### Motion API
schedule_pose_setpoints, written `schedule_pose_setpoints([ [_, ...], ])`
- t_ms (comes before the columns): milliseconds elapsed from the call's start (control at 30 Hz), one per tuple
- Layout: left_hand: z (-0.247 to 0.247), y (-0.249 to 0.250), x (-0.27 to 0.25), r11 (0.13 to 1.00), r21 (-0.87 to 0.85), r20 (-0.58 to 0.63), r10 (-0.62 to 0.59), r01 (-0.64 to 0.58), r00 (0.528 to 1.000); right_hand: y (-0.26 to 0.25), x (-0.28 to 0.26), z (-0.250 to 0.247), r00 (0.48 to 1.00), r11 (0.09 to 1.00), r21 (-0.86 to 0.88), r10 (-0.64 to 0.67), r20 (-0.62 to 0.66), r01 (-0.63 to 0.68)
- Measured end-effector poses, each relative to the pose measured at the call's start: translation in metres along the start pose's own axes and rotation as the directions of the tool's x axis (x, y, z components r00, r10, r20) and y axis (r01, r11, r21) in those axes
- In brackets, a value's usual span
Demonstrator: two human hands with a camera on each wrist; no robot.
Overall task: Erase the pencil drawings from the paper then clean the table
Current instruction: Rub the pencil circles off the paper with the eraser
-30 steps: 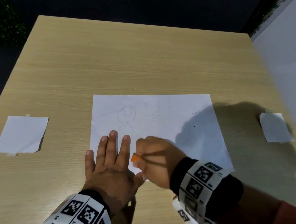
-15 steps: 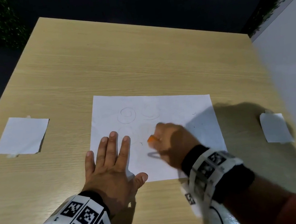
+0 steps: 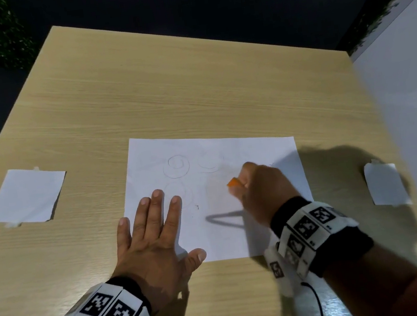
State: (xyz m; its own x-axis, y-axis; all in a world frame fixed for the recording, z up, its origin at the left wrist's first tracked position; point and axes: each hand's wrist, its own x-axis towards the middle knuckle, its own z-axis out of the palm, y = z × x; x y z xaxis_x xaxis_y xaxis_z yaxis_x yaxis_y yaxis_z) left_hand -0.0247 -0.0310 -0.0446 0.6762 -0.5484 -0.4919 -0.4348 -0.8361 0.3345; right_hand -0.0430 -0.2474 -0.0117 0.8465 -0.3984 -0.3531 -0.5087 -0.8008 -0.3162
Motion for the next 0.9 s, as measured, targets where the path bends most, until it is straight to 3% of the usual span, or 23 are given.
schedule_pose_setpoints([
  [100,0.001,-0.001,0.000,1.000,-0.011,-0.014,-0.008,0.008,1.000,0.002,0.005,-0.008,0.997,0.998,-0.012,0.063,-0.040,-0.064],
  [267,0.005,-0.001,0.002,1.000,-0.005,-0.070,-0.010,0.010,0.997,-0.021,-0.025,0.010,0.973,0.979,0.010,-0.203,0.112,0.203],
  [467,0.003,-0.001,0.002,1.000,0.008,-0.039,-0.004,0.005,0.999,0.016,0.010,-0.010,0.997,0.999,-0.015,0.044,-0.071,-0.045],
  [667,-0.012,0.008,-0.003,0.997,0.072,-0.022,-0.033,0.034,0.999,0.017,0.012,-0.008,0.997,0.998,0.000,0.063,-0.042,-0.063],
  [800,-0.036,0.010,0.002,0.993,0.101,-0.214,-0.031,0.054,0.976,0.020,0.011,-0.003,0.996,0.997,0.062,0.053,-0.065,-0.049],
  [900,-0.037,0.004,0.014,0.998,0.057,-0.182,0.003,0.007,0.983,0.019,0.011,-0.003,0.996,0.996,0.075,0.058,-0.072,-0.052],
])
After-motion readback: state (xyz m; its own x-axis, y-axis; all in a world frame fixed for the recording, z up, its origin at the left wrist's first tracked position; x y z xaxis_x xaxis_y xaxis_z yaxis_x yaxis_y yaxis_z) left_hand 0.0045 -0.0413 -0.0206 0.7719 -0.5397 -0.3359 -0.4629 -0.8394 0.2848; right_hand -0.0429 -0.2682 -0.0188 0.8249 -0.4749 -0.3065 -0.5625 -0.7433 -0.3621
